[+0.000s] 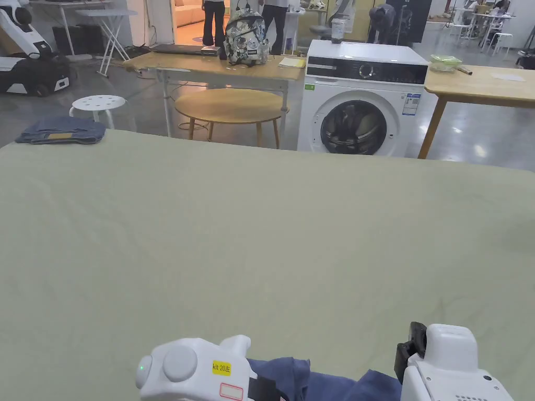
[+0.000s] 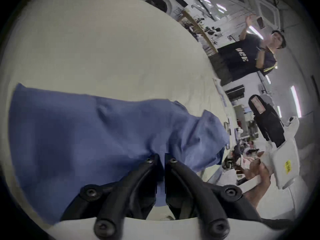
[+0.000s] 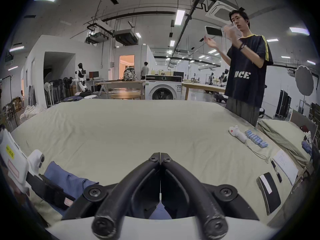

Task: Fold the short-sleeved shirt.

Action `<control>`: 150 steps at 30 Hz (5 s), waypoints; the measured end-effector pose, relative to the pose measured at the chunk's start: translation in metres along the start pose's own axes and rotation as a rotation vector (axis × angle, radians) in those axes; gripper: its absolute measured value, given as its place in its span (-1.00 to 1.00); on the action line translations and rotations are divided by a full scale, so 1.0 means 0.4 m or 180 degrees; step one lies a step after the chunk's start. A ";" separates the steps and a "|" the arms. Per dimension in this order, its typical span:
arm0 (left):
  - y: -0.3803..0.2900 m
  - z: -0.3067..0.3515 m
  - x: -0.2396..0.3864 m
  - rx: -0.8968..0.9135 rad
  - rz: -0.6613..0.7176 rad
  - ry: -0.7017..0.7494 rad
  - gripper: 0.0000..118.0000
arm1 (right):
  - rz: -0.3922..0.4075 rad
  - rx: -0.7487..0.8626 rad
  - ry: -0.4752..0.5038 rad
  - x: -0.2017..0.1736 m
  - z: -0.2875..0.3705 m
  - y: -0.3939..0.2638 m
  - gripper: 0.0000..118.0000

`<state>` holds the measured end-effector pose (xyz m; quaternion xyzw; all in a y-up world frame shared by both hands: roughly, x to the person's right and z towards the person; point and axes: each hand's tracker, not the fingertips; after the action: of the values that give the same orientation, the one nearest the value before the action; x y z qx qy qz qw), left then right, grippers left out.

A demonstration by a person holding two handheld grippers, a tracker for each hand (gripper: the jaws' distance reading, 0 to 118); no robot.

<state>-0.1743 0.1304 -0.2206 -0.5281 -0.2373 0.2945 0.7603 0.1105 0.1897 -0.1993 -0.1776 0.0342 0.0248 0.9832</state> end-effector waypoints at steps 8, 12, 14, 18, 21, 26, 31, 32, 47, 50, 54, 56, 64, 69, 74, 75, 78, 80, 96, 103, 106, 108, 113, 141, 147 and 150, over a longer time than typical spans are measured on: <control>-0.018 -0.043 -0.046 0.0038 0.0131 -0.0115 -0.94 | -0.0008 -0.0027 -0.0023 0.012 -0.001 -0.007 -1.00; -0.022 -0.013 -0.076 0.0062 0.0312 -0.0403 -0.94 | -0.0013 -0.0036 -0.0016 0.013 0.000 -0.009 -1.00; -0.022 0.025 -0.076 0.0059 0.0288 -0.0398 -0.94 | -0.0012 -0.0040 -0.0014 0.012 -0.001 -0.010 -1.00; -0.035 0.152 -0.041 0.0265 0.0127 -0.0340 -0.72 | 0.0012 -0.0014 -0.0003 0.010 0.000 -0.007 -1.00; -0.031 0.254 -0.059 0.0495 0.0062 -0.0154 -0.45 | 0.0011 0.0029 0.0017 0.008 0.001 0.000 -1.00; 0.000 0.371 -0.189 0.0797 0.0182 0.0071 -0.12 | -0.0030 0.0137 0.0037 -0.002 0.004 0.011 -1.00; -0.008 0.372 -0.273 0.0754 0.0377 0.0094 -0.12 | -0.0098 0.0297 0.0117 -0.018 0.014 0.019 -1.00; -0.011 0.360 -0.285 0.0623 0.0398 0.0037 -0.12 | -0.0089 0.0298 0.0118 -0.023 0.014 0.022 -1.00; -0.058 0.224 -0.327 0.0567 0.0837 -0.0795 -0.90 | -0.0080 0.0277 0.0116 -0.028 0.017 0.023 -1.00; -0.049 0.247 -0.324 0.0612 0.0800 -0.0736 -0.91 | -0.0060 0.0276 0.0104 -0.026 0.018 0.025 -1.00; -0.034 0.311 -0.337 0.0702 0.0634 -0.0664 -0.91 | -0.0043 0.0276 0.0094 -0.022 0.019 0.027 -1.00; -0.026 0.359 -0.333 0.0756 0.0587 -0.0566 -0.91 | -0.0033 0.0282 0.0094 -0.021 0.020 0.029 -1.00; -0.024 0.552 -0.222 0.1038 0.0330 -0.0087 -0.91 | -0.0018 0.0300 0.0138 -0.031 0.025 0.038 -1.00; -0.003 0.572 -0.155 0.0951 -0.0038 0.0351 -0.91 | -0.0013 0.0292 0.0169 -0.038 0.028 0.032 -1.00; -0.016 0.526 -0.030 0.0853 -0.0349 0.0311 -0.91 | -0.0031 0.0278 0.0172 -0.036 0.031 0.032 -1.00; -0.017 0.514 -0.012 0.0823 -0.0419 0.0258 -0.91 | -0.0033 0.0281 0.0169 -0.035 0.032 0.032 -1.00; -0.016 0.474 0.041 0.0726 -0.0501 0.0237 -0.91 | -0.0032 0.0283 0.0163 -0.031 0.035 0.030 -1.00; -0.015 0.438 0.074 0.0624 -0.0619 0.0215 -0.91 | -0.0037 0.0283 0.0153 -0.026 0.037 0.029 -1.00; -0.022 0.024 0.285 -0.0142 -0.0845 0.0206 -0.91 | -0.0092 0.0186 0.0030 0.024 0.043 0.005 -1.00; -0.024 -0.139 0.265 -0.0304 -0.0691 0.0474 -0.55 | -0.0130 0.0149 -0.0030 0.050 0.046 -0.003 -1.00; -0.033 -0.108 0.273 -0.0271 -0.0565 0.0370 -0.36 | -0.0129 0.0138 -0.0044 0.060 0.049 -0.007 -1.00; -0.036 -0.081 0.278 -0.0232 -0.0571 0.0322 -0.36 | -0.0131 0.0139 -0.0060 0.067 0.051 -0.009 -1.00; -0.019 0.022 0.273 0.0024 -0.0437 0.0017 -0.36 | -0.0169 0.0132 -0.0080 0.079 0.056 -0.011 -1.00; -0.034 -0.054 0.201 0.0390 -0.0568 -0.0070 -1.00 | -0.0169 0.0181 -0.0075 0.071 0.041 0.000 -1.00; -0.037 0.088 0.225 0.1736 -0.1271 0.1046 -1.00 | -0.0190 0.0350 -0.0061 0.044 0.027 0.032 -1.00; -0.053 0.142 0.229 0.2426 -0.1467 0.1489 -1.00 | -0.0199 0.0460 -0.0055 0.026 0.024 0.051 -1.00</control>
<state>-0.1427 0.2265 -0.1771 -0.1986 -0.0466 0.0584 0.9772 0.1203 0.2126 -0.1984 -0.1069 0.0219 -0.0069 0.9940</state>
